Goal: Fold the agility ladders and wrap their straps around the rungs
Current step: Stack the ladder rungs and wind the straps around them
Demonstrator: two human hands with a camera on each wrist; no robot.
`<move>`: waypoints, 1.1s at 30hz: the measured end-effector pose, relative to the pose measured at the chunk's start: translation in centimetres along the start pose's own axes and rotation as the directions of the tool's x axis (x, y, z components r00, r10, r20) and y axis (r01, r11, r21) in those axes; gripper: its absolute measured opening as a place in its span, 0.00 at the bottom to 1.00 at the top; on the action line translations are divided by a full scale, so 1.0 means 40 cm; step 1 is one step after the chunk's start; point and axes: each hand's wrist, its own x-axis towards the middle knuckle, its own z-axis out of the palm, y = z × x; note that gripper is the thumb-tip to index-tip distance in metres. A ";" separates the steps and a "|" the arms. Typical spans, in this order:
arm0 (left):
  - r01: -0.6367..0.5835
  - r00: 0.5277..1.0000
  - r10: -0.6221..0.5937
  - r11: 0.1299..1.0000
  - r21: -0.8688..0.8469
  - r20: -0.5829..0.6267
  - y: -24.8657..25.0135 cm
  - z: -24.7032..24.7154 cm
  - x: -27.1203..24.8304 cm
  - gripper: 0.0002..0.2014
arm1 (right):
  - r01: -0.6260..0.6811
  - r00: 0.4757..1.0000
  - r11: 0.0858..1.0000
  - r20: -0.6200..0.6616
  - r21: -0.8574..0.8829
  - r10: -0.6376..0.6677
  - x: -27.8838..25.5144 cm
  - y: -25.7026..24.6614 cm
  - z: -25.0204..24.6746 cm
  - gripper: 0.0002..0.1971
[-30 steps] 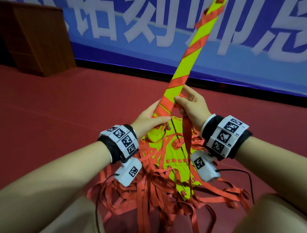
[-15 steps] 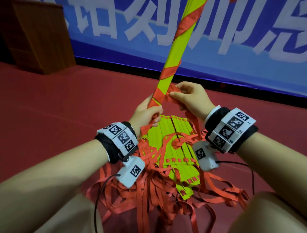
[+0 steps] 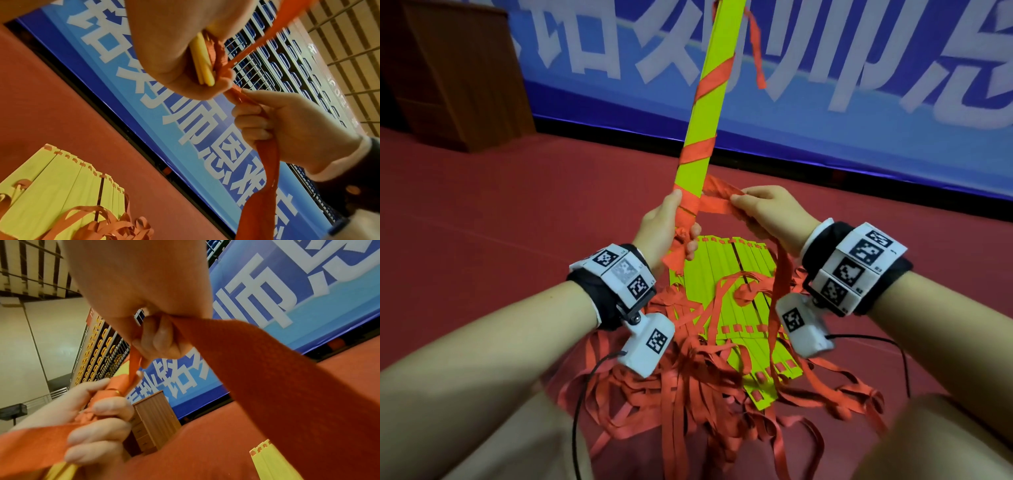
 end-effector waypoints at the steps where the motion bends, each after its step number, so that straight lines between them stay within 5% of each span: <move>1: 0.007 1.000 -0.007 1.000 -0.013 0.002 -0.001 0.004 0.001 0.16 | -0.008 1.000 1.000 0.005 0.009 0.008 0.003 -0.001 -0.001 0.17; 6: 0.085 0.996 -0.085 0.996 -0.005 -0.002 -0.020 -0.002 0.022 0.25 | -0.078 0.996 0.997 0.036 0.020 0.077 0.010 0.010 -0.018 0.17; 13: 0.108 0.994 -0.109 0.993 0.036 0.023 -0.025 -0.025 0.052 0.24 | -0.161 0.986 0.969 -0.018 0.188 0.167 0.020 -0.003 -0.011 0.18; 18: 0.091 0.995 -0.091 0.996 0.018 0.027 -0.022 -0.019 0.067 0.22 | -0.085 0.996 0.970 -0.012 0.226 0.090 0.013 0.004 -0.012 0.19; 25: -0.136 0.991 0.135 0.987 0.086 0.023 -0.034 0.002 0.015 0.13 | 0.010 0.995 0.962 -0.097 0.274 0.017 0.004 -0.012 -0.001 0.07; 30: -0.278 0.958 0.288 0.931 0.237 -0.009 -0.057 0.033 0.004 0.25 | 0.034 0.987 0.975 -0.161 0.219 0.002 0.014 -0.014 0.015 0.07; 33: -0.373 0.901 0.434 0.779 0.503 -0.004 -0.070 0.049 -0.003 0.25 | -0.046 0.973 0.985 -0.216 0.164 0.081 0.026 0.017 0.020 0.14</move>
